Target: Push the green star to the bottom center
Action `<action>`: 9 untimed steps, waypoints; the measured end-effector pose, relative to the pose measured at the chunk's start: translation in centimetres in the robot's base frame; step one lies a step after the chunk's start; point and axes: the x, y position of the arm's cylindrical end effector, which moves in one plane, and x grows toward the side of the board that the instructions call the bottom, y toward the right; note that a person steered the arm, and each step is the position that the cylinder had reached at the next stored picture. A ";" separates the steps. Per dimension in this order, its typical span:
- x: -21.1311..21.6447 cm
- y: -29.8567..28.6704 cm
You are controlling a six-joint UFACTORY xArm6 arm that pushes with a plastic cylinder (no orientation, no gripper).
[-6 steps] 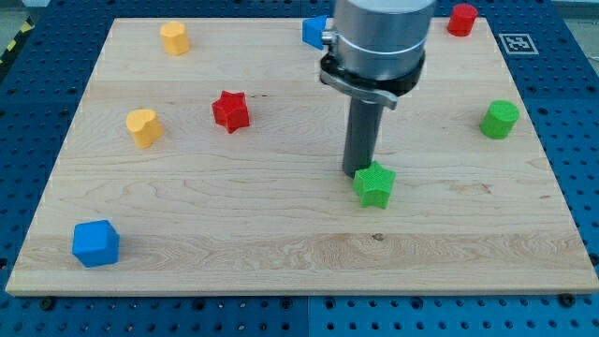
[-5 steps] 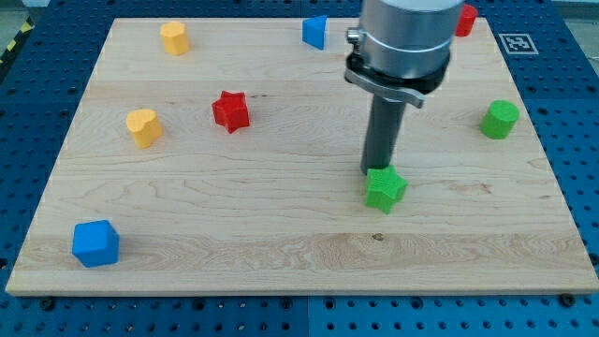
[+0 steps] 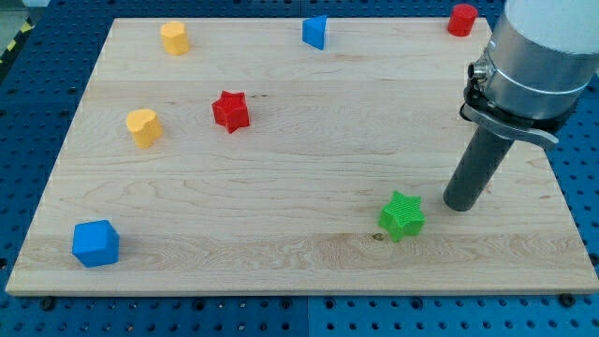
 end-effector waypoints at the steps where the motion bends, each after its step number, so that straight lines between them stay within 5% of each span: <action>1: 0.3 0.0; 5: 2.4 -4.4; 9: -2.5 -8.8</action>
